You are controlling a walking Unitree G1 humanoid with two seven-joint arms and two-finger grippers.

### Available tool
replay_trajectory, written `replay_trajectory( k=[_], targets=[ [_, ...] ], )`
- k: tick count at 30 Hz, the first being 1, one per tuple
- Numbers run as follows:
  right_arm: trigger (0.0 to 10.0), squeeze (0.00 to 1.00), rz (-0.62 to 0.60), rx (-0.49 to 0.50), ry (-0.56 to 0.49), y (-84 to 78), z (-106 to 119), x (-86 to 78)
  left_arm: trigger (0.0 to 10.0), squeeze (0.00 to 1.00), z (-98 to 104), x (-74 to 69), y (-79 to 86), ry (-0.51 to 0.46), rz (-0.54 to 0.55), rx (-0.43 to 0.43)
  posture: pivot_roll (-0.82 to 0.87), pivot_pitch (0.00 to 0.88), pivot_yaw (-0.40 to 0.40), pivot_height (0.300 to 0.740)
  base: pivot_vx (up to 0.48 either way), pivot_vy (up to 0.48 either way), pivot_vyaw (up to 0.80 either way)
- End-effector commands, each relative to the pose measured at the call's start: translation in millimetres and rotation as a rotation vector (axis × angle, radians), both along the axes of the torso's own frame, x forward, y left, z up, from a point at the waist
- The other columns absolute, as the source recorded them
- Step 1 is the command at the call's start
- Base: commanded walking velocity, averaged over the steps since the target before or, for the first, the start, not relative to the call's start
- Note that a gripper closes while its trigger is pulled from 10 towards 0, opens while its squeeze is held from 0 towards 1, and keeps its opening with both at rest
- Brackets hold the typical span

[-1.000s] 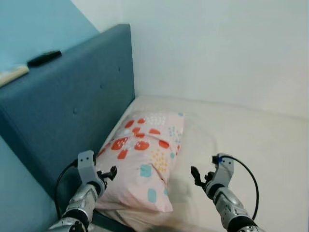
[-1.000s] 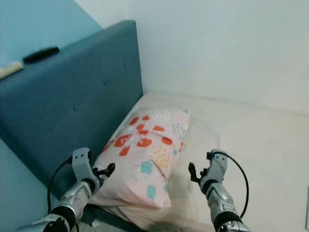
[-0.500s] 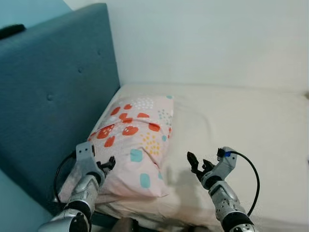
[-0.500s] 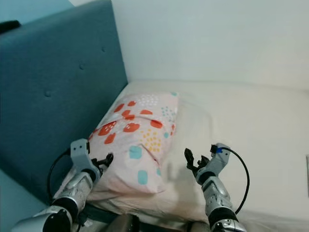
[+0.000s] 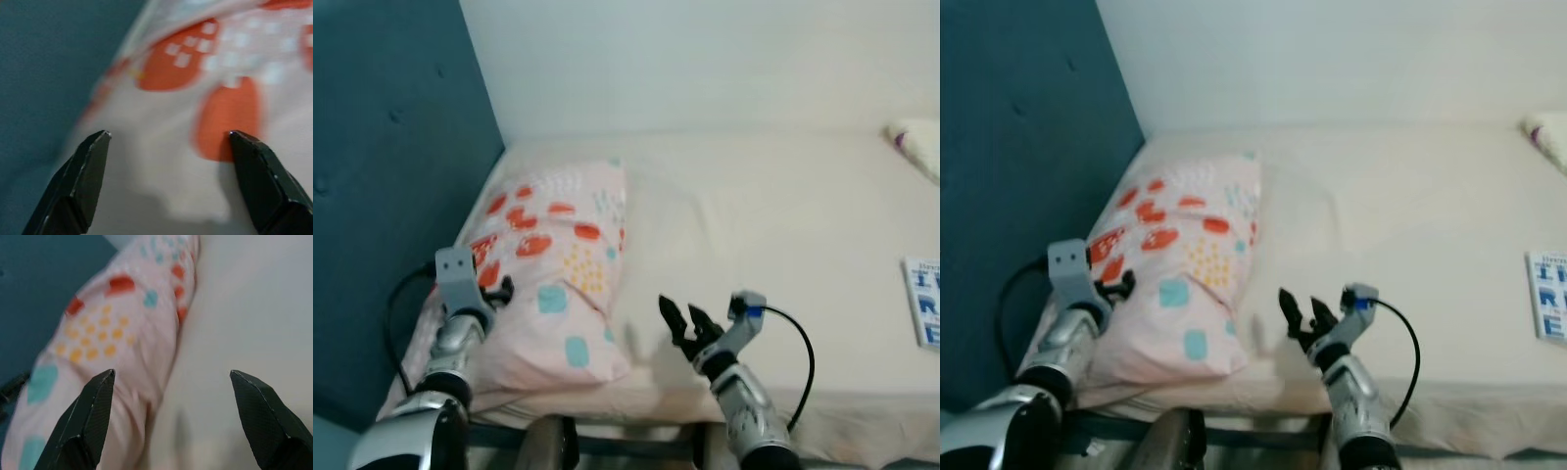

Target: Clean up the room

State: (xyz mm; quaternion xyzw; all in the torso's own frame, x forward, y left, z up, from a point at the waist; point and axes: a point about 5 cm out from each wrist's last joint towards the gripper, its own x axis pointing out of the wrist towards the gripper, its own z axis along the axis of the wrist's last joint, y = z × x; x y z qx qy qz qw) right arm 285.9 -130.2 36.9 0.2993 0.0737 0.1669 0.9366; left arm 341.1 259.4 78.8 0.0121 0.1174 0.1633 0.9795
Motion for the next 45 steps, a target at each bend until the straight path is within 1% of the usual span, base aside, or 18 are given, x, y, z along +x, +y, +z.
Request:
replay_trajectory(
  k=[1,2,7,10,14,15,16,17,18,22,24,27,31,34,37,43,44,45],
  targets=[
    [10.0,0.0,0.019,0.006,-0.016,3.4,5.6,-1.9,10.0,0.0,2.5,-2.8,13.1,0.042,0.016,0.116,-0.01,0.215,0.028,0.475,0.0,0.0,0.0],
    [10.0,0.0,0.021,0.007,-0.019,3.2,7.3,-2.5,10.0,0.0,7.9,-1.4,17.7,0.036,0.007,0.146,-0.01,0.221,0.03,0.47,0.0,0.0,0.0],
    [10.0,0.0,0.022,0.006,-0.025,3.0,10.2,-3.8,10.0,0.0,16.7,1.4,22.7,0.013,-0.021,0.173,-0.01,0.23,0.03,0.46,0.0,0.0,0.0],
    [10.0,0.0,0.023,0.006,-0.029,2.7,13.2,-5.6,10.0,0.0,29.0,5.2,27.7,-0.012,-0.09,0.225,-0.01,0.24,0.03,0.45,0.0,0.0,0.0],
    [10.0,0.0,0.023,0.005,-0.027,3.0,13.7,-6.7,10.0,0.0,29.9,4.8,30.4,0.006,-0.124,0.239,0.0,0.244,0.028,0.445,0.0,0.0,0.0],
    [10.0,0.0,0.019,0.009,-0.027,3.4,13.8,-7.7,10.0,0.0,25.1,2.3,32.6,0.036,-0.141,0.19,0.0,0.249,0.03,0.445,0.0,0.0,0.0],
    [10.0,0.0,0.008,0.013,-0.021,4.1,14.7,-11.3,10.0,0.0,14.6,-4.3,37.4,0.04,-0.089,0.003,-0.01,0.256,0.033,0.445,0.0,0.0,0.0],
    [10.0,0.0,0.008,0.013,-0.021,4.1,14.7,-11.3,10.0,0.0,14.6,-4.3,37.4,0.04,-0.089,0.003,-0.01,0.256,0.033,0.445,0.0,0.0,0.0],
    [10.0,0.0,0.005,0.015,-0.019,4.2,15.3,-12.4,10.0,0.0,11.9,-6.2,38.6,0.029,-0.064,-0.062,-0.01,0.257,0.033,0.445,0.0,0.0,0.0],
    [10.0,0.0,-0.002,0.016,-0.016,2.1,17.6,-15.7,10.0,0.0,-0.3,-12.1,36.3,0.013,0.0,-0.221,-0.02,0.265,0.027,0.445,0.0,0.0,0.0],
    [10.0,0.0,-0.004,0.016,-0.016,1.1,18.0,-16.3,10.0,0.0,-3.6,-13.3,34.3,0.013,0.006,-0.246,-0.02,0.265,0.027,0.445,0.0,0.0,0.0],
    [10.0,0.0,-0.01,0.011,-0.014,-3.4,20.1,-16.9,10.0,0.0,-12.8,-16.3,27.6,-0.003,0.049,-0.336,-0.03,0.265,0.02,0.445,0.0,0.0,0.0],
    [10.0,0.0,-0.009,0.007,-0.01,-4.0,21.6,-16.9,10.0,0.0,-18.3,-19.2,24.8,-0.011,0.079,-0.368,-0.03,0.264,0.016,0.445,0.0,0.0,0.0],
    [10.0,0.0,0.005,-0.005,-0.007,-1.9,22.9,-17.8,10.0,0.0,-21.1,-23.4,27.2,-0.02,0.116,-0.338,-0.03,0.261,0.015,0.445,0.0,0.0,0.0],
    [10.0,0.0,0.007,-0.011,-0.002,-1.5,22.5,-18.7,10.0,0.0,-25.0,-24.3,21.6,-0.014,0.093,-0.332,-0.03,0.258,0.013,0.445,0.0,0.0,0.0],
    [10.0,0.0,0.009,-0.022,0.013,-3.6,22.2,-20.1,10.0,0.0,-45.7,-28.0,-15.8,0.023,-0.055,-0.401,-0.03,0.239,0.007,0.445,0.0,0.0,0.0],
    [10.0,0.0,0.009,-0.022,0.013,-3.7,22.5,-20.0,10.0,0.0,-47.2,-28.5,-18.6,0.026,-0.065,-0.406,-0.03,0.239,0.007,0.445,0.0,0.0,0.0],
    [10.0,0.0,0.009,-0.024,0.011,-4.2,23.3,-18.9,10.0,0.0,-50.3,-29.0,-26.6,0.037,-0.102,-0.404,-0.03,0.23,0.007,0.445,0.0,0.0,0.0]
  ],
)
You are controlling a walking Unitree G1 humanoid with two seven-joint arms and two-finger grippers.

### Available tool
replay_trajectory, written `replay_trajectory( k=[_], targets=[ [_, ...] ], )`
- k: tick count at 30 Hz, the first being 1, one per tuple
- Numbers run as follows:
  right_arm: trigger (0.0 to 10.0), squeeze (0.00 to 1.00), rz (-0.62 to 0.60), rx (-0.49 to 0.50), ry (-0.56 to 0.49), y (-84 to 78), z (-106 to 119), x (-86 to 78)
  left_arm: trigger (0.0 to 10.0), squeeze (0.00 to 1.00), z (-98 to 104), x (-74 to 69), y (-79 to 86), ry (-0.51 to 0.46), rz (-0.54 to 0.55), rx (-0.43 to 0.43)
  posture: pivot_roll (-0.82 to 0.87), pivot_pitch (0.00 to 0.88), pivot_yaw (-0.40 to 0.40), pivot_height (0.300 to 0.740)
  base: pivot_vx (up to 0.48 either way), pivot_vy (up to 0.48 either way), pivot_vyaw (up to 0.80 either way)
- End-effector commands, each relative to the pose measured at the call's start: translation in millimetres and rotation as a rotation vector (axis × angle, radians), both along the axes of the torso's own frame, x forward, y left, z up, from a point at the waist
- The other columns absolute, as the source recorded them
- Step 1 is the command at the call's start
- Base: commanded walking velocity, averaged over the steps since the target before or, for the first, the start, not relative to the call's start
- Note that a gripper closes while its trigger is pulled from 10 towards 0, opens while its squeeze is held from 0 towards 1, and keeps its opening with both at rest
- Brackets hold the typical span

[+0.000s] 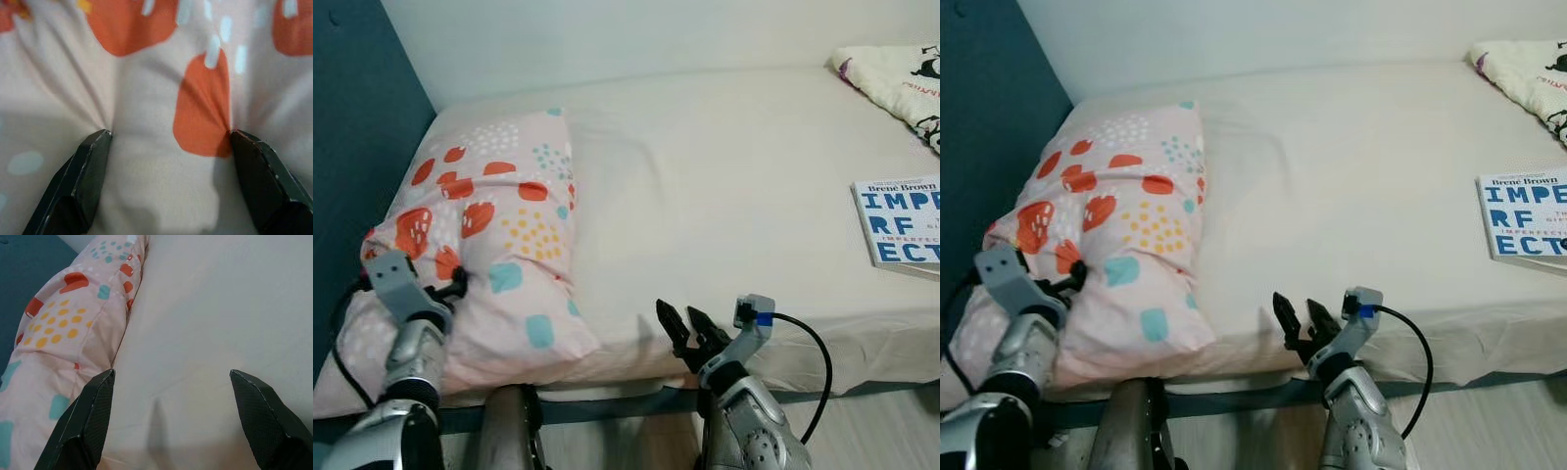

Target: Clean up the room

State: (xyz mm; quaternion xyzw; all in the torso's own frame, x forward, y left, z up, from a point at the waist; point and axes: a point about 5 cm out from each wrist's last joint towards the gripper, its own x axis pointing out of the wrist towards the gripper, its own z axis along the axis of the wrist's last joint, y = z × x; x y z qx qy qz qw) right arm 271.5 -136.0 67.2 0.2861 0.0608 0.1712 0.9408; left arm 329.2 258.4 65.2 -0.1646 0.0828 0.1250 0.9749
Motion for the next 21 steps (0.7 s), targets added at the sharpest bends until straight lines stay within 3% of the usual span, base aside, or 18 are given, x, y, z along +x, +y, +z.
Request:
replay_trajectory(
  k=[1,3,7,9,13,18,21],
  targets=[
    [10.0,0.0,0.008,-0.004,0.042,1.3,-6.5,-3.7,10.0,0.0,-38.4,-17.5,-30.6,0.148,-0.122,-0.048,-0.03,0.23,0.007,0.445,0.0,0.0,0.0],
    [10.0,0.0,0.008,-0.006,0.038,0.5,-5.1,-1.3,10.0,0.0,-39.6,-16.8,-39.3,0.143,-0.164,-0.048,-0.03,0.22,0.004,0.445,0.0,0.0,0.0],
    [10.0,0.0,0.009,-0.008,0.033,-0.4,-3.7,1.3,10.0,0.0,-30.9,-10.2,-38.3,0.098,-0.158,-0.071,-0.02,0.207,0.001,0.445,0.0,0.0,0.0],
    [10.0,0.0,0.012,-0.01,0.029,-0.7,-2.5,3.3,10.0,0.0,-16.8,-1.1,-33.2,0.042,-0.152,-0.06,-0.02,0.201,0.0,0.445,0.0,0.0,0.0],
    [10.0,0.0,0.015,-0.011,0.018,-0.9,0.1,8.0,10.0,0.0,16.4,14.2,-17.2,-0.075,-0.127,0.05,-0.01,0.187,0.0,0.445,0.0,0.0,0.0],
    [10.0,0.0,0.018,-0.009,0.011,-0.9,2.1,14.3,10.0,0.0,44.5,20.9,1.1,-0.174,-0.056,0.131,0.01,0.169,-0.003,0.445,0.0,0.0,0.0],
    [10.0,0.0,0.029,-0.012,0.008,0.5,2.8,17.7,10.0,0.0,51.3,18.9,11.2,-0.204,-0.017,0.145,0.02,0.162,-0.006,0.445,0.0,0.0,0.0]
  ],
)
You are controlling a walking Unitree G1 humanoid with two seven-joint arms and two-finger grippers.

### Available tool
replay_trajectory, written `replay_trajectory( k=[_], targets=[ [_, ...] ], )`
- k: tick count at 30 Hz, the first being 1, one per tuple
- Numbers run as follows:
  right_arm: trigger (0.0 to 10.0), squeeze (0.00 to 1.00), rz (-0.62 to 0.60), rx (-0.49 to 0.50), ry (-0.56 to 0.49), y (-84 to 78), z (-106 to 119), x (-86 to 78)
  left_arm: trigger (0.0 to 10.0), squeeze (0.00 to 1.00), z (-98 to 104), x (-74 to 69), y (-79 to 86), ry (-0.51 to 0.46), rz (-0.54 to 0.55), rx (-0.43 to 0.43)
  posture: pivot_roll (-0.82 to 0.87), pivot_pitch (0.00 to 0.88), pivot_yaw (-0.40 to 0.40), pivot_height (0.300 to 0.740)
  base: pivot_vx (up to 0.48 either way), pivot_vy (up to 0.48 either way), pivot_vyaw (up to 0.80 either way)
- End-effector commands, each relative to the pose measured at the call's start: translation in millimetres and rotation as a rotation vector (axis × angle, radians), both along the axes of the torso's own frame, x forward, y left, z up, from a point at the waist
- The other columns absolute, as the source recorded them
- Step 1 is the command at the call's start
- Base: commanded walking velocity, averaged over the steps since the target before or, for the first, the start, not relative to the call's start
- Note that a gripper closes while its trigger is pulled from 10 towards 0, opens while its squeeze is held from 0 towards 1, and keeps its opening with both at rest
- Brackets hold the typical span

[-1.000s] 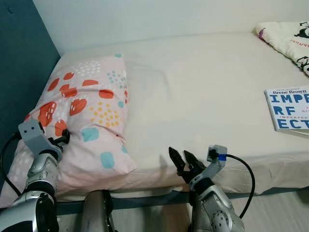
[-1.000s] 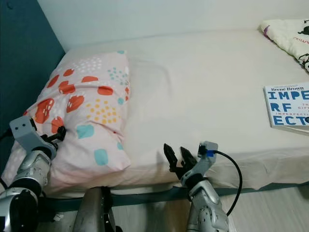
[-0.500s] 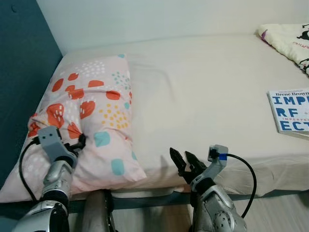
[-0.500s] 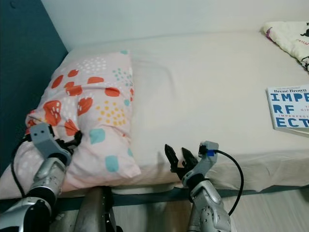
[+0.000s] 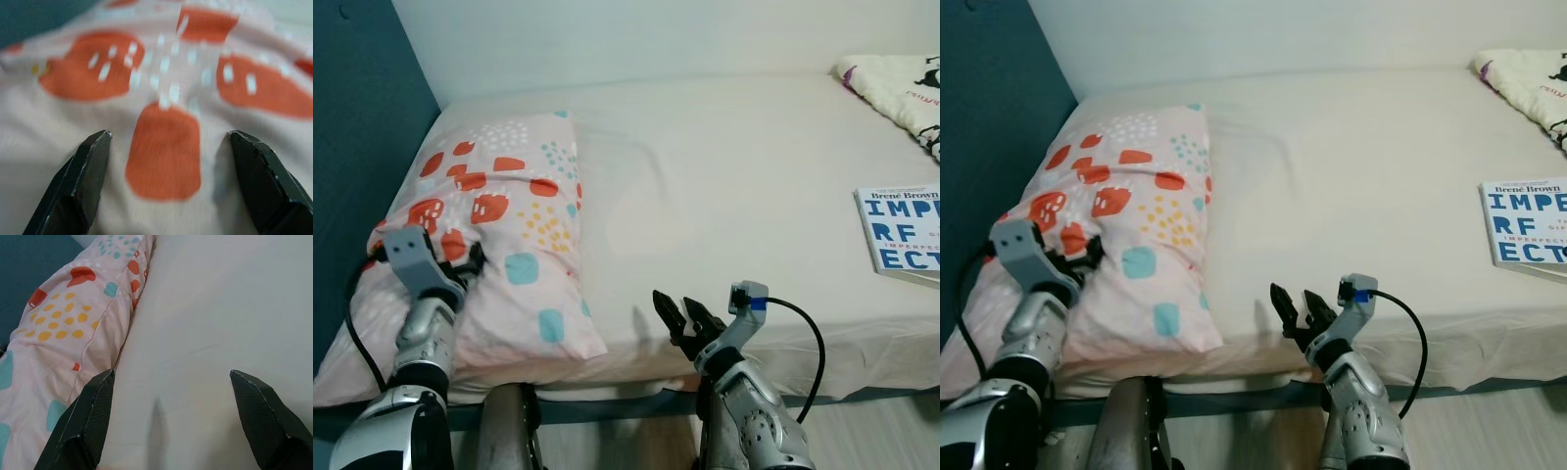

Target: Clean up the room

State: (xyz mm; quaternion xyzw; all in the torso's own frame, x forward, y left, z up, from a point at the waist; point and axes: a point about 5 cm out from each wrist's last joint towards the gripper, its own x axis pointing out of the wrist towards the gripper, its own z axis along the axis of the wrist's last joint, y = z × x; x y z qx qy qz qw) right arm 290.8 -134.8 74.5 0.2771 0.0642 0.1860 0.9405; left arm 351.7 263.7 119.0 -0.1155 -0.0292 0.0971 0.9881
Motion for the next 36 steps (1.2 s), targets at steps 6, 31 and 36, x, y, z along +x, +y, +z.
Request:
replay_trajectory(
  k=[6,31,36],
  targets=[
    [10.0,0.0,0.01,-0.004,0.007,-1.5,-2.8,3.9,10.0,0.0,-11.7,-18.6,20.4,0.006,0.083,-0.019,0.03,0.144,-0.011,0.445,0.0,0.0,0.0],
    [10.0,0.0,0.095,-0.033,-0.001,0.8,-0.5,23.6,10.0,0.0,-43.7,-132.8,54.7,0.013,0.603,-0.289,0.12,0.087,-0.094,0.445,0.0,0.0,0.0],
    [10.0,0.0,0.111,-0.038,-0.004,2.6,-0.1,25.8,10.0,0.0,-70.9,-143.4,29.2,0.04,0.544,-0.644,0.12,0.083,-0.101,0.445,0.0,0.0,0.0]
  ],
)
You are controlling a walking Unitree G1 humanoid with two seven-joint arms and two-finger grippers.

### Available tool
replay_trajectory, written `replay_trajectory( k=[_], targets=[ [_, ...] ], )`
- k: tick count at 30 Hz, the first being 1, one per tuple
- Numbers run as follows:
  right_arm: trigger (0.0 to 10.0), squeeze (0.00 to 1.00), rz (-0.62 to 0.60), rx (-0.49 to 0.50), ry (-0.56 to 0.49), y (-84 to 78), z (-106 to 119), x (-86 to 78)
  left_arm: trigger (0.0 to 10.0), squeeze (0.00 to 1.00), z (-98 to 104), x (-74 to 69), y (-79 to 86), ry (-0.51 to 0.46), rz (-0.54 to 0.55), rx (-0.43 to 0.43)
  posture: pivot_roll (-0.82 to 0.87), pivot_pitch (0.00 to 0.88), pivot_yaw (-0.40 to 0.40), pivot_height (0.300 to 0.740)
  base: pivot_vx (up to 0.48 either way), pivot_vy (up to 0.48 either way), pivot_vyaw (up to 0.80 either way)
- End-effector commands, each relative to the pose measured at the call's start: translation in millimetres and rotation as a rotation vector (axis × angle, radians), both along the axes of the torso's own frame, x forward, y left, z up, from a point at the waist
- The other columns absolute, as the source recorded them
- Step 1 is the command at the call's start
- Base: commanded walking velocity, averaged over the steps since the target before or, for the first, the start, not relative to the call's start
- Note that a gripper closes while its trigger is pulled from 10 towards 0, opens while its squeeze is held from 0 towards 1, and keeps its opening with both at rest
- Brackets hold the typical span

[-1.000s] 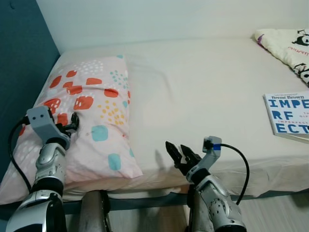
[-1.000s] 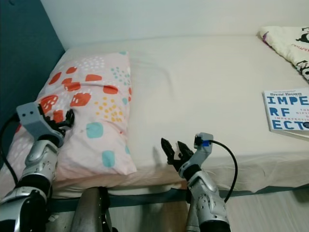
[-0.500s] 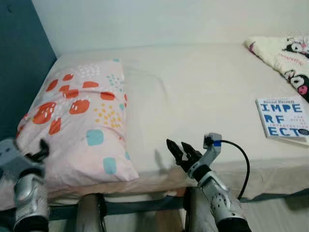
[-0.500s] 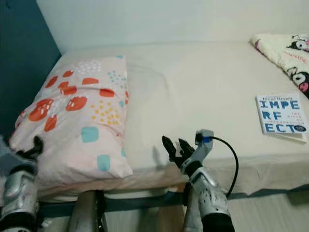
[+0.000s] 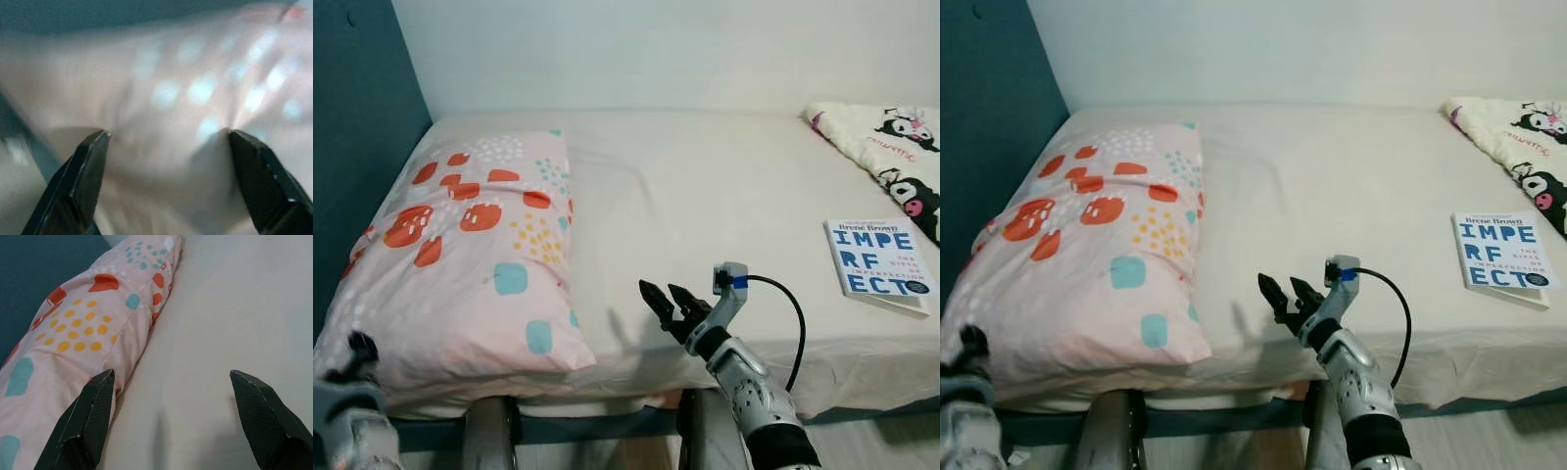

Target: Clean up the room

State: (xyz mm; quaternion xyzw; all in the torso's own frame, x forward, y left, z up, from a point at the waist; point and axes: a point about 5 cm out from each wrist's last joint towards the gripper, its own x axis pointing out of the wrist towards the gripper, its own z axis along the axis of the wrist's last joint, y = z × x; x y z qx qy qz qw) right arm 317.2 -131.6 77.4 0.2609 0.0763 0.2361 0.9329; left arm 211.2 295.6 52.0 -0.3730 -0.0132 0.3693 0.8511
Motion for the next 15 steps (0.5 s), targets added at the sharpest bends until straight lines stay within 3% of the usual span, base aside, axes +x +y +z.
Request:
replay_trajectory(
  k=[1,3,6,10,15],
  targets=[
    [10.0,0.0,0.008,-0.015,0.006,-0.8,-3.4,-0.3,10.0,0.0,-7.5,-2.6,-10.0,-0.058,-0.046,-0.134,0.12,0.081,-0.103,0.445,0.0,0.0,0.0],
    [10.0,0.0,0.016,-0.017,0.005,-0.2,-3.4,-0.8,10.0,0.0,-18.0,-10.5,-20.6,-0.091,-0.067,-0.198,0.11,0.081,-0.104,0.445,0.0,0.0,0.0],
    [10.0,0.0,0.017,-0.017,0.004,0.0,-3.4,-1.0,10.0,0.0,-19.5,-12.7,-21.3,-0.09,-0.061,-0.208,0.11,0.081,-0.104,0.445,0.0,0.0,0.0],
    [10.0,0.0,0.022,-0.026,0.007,-0.8,-5.0,-2.1,10.0,0.0,-18.8,-14.0,-20.8,-0.163,-0.053,-0.261,0.1,0.075,-0.107,0.445,0.0,0.0,0.0],
    [10.0,0.0,0.02,-0.02,0.002,-1.4,-4.6,-1.7,10.0,0.0,-9.5,0.2,-23.6,-0.301,-0.079,-0.314,0.09,0.07,-0.112,0.445,0.0,0.0,0.0]
  ],
)
